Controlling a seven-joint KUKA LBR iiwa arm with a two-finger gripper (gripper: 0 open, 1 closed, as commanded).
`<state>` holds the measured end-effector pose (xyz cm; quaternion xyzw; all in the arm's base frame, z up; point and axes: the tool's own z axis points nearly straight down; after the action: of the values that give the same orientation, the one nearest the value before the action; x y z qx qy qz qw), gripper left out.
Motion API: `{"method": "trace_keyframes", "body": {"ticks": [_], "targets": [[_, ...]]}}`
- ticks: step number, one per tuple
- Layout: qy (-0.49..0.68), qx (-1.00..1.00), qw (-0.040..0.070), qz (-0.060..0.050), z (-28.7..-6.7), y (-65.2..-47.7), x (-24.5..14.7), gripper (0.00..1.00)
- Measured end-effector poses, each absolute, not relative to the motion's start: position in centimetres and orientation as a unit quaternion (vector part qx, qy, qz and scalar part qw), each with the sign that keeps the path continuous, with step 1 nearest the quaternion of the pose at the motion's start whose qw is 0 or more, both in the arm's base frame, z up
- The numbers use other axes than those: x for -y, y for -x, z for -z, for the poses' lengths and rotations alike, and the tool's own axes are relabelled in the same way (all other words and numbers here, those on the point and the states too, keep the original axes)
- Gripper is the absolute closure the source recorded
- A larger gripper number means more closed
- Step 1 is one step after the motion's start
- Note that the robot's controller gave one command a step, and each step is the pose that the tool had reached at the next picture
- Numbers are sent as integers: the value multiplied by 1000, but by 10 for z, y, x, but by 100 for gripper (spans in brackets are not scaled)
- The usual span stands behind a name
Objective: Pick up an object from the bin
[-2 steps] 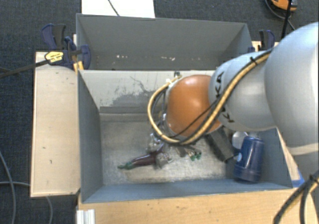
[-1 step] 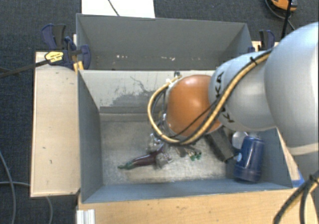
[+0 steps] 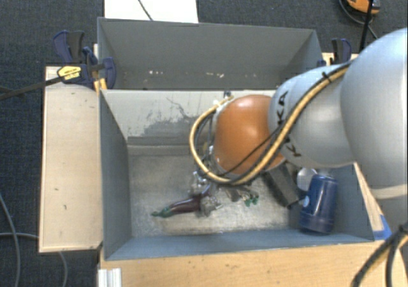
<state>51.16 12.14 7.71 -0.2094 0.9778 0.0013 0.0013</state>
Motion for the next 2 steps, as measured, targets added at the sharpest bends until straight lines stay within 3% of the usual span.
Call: {"method": "trace_keyframes", "body": {"ticks": [2], "targets": [[208, -978, 2, 0, -103, -512, -121, 100]]}}
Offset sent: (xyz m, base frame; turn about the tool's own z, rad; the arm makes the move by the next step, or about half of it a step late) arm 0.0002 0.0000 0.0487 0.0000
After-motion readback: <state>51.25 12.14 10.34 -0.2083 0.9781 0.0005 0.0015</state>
